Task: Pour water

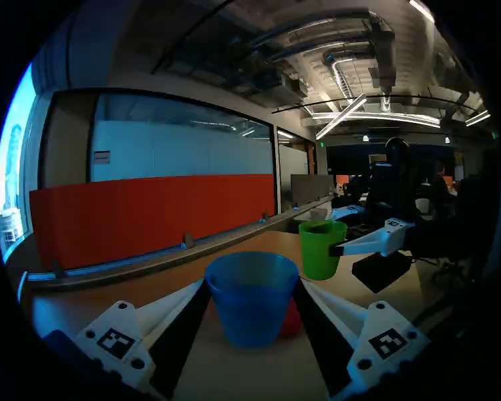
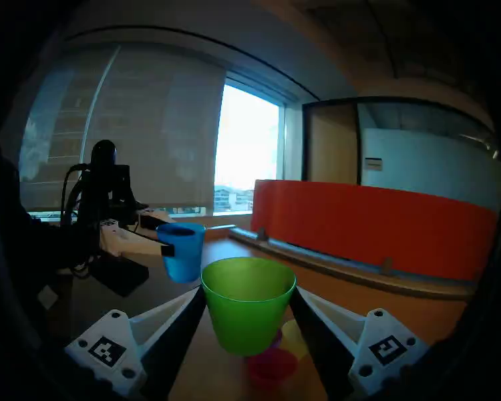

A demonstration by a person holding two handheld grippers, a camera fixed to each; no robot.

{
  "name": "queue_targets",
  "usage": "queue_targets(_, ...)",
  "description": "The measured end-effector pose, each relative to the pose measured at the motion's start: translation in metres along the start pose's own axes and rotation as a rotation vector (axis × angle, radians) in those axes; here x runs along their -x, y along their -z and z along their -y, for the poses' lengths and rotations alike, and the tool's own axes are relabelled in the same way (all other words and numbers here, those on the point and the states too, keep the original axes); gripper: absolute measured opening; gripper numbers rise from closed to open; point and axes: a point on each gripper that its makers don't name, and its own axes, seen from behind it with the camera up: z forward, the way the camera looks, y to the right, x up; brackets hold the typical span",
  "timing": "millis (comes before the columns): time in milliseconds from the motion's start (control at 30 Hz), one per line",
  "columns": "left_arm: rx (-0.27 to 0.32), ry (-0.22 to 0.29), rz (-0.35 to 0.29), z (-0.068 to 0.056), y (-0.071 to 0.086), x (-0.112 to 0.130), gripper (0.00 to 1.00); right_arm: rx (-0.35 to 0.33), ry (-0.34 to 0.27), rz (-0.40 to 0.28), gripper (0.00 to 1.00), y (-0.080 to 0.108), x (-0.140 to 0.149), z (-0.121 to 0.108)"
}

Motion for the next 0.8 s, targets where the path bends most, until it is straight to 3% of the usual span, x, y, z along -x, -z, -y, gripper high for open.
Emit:
queue_targets(500, -0.025, -0.168, 0.016, 0.0, -0.003, -0.017, 0.85, -0.063, -0.015, 0.036, 0.91, -0.009, 0.018, 0.026)
queue_targets(800, -0.019, -0.267, 0.026, -0.012, -0.007, -0.027, 0.85, -0.099, -0.035, 0.054, 0.91, -0.013, 0.031, 0.044)
